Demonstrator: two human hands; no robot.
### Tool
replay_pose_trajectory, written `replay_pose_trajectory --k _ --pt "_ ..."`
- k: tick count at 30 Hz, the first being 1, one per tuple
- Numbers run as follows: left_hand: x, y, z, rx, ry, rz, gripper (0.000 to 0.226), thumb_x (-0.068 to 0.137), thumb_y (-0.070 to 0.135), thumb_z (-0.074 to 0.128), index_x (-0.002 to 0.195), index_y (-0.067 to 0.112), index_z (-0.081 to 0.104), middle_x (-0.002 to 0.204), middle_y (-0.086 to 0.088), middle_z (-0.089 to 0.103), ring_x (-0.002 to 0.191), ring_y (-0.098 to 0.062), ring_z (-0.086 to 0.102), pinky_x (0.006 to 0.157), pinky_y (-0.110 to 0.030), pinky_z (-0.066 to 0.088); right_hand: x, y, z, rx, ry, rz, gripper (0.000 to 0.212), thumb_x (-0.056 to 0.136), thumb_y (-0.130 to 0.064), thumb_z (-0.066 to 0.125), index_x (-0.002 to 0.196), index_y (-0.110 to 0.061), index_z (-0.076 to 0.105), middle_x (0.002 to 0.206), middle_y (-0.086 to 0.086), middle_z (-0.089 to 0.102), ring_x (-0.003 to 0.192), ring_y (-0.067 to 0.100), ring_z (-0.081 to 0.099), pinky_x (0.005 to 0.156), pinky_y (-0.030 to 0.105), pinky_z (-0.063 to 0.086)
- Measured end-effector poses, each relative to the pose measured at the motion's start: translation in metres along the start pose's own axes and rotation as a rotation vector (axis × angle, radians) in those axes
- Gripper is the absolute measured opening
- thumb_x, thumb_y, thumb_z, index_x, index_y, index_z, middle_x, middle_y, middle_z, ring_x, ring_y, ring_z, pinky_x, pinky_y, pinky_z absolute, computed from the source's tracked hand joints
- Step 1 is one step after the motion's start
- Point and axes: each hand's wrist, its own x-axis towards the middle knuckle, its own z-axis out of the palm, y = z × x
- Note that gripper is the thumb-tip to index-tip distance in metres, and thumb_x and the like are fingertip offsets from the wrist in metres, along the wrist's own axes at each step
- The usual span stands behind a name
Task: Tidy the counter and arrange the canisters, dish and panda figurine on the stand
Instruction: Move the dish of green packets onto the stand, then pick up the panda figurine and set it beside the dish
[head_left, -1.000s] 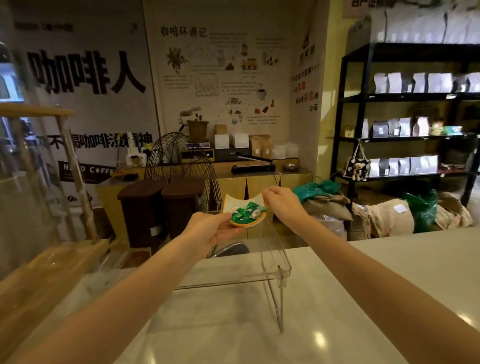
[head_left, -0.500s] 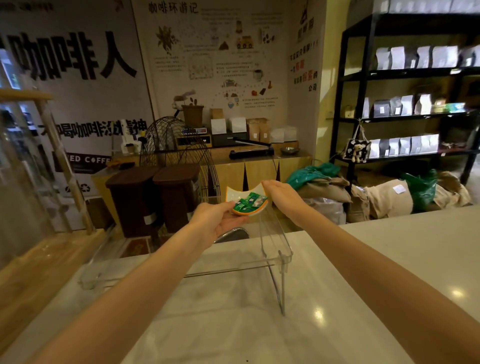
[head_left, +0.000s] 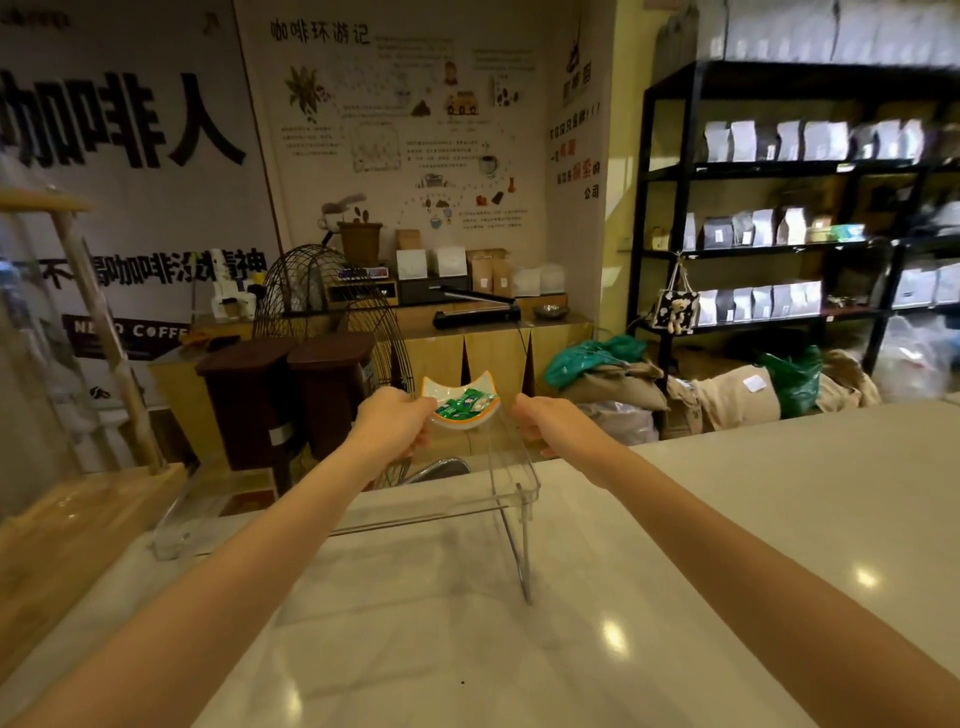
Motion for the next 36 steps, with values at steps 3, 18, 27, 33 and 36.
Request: replay_pose_trajectory --k 3,18,27,33,36 --pt "-0.016 -0.003 0.002 0.405 0.132 0.238 0.035 0.088 0.033 0.047 0.107 0.006 0.057 0.100 -0.012 0.062 0.088 -0.025 0.058 0.075 -0.039 0.048 -0.030 0.011 -0.010 -0.140 0.002 -0.082 0.037 0.093 -0.037 0.038 0.114 -0.012 0.055 0.114 0.006 0.057 0.107 0.020 0.050 0.088 0.033 0.039" --pt "-0.211 -0.051 0.024 0.697 -0.186 0.860 0.059 0.083 0.057 0.017 0.135 0.032 0.031 0.148 0.006 0.033 0.136 -0.013 0.026 0.110 -0.033 0.022 -0.252 0.073 -0.041 -0.540 -0.149 -0.277 0.024 0.091 -0.034 0.045 0.108 -0.028 0.060 0.114 -0.007 0.062 0.101 0.004 0.053 0.089 0.026 0.043" --pt "-0.285 -0.091 0.051 0.683 -0.425 0.805 0.069 0.075 0.070 0.010 0.134 0.040 0.028 0.151 0.010 0.023 0.137 -0.009 0.018 0.110 -0.028 0.018 -0.312 0.100 -0.033 -0.436 -0.197 -0.205 0.032 0.089 -0.042 0.045 0.118 -0.031 0.052 0.111 -0.010 0.061 0.095 0.002 0.054 0.079 0.020 0.044" --pt "-0.301 -0.108 0.059 0.579 -0.433 0.737 0.048 0.084 0.052 0.043 0.128 0.034 0.041 0.142 0.004 0.040 0.130 -0.010 0.033 0.105 -0.022 0.025 -0.328 0.107 -0.018 -0.270 -0.132 -0.182 0.024 0.082 -0.040 0.056 0.105 -0.034 0.057 0.091 -0.018 0.062 0.077 -0.001 0.055 0.065 0.008 0.042" --pt "-0.302 -0.105 0.059 0.531 -0.457 0.710 0.041 0.085 0.040 0.051 0.124 0.029 0.050 0.136 0.002 0.047 0.123 -0.010 0.042 0.101 -0.018 0.029 -0.329 0.109 -0.014 -0.174 -0.084 -0.170 0.020 0.081 -0.034 0.060 0.100 -0.032 0.061 0.091 -0.014 0.065 0.074 0.000 0.058 0.064 0.009 0.044"
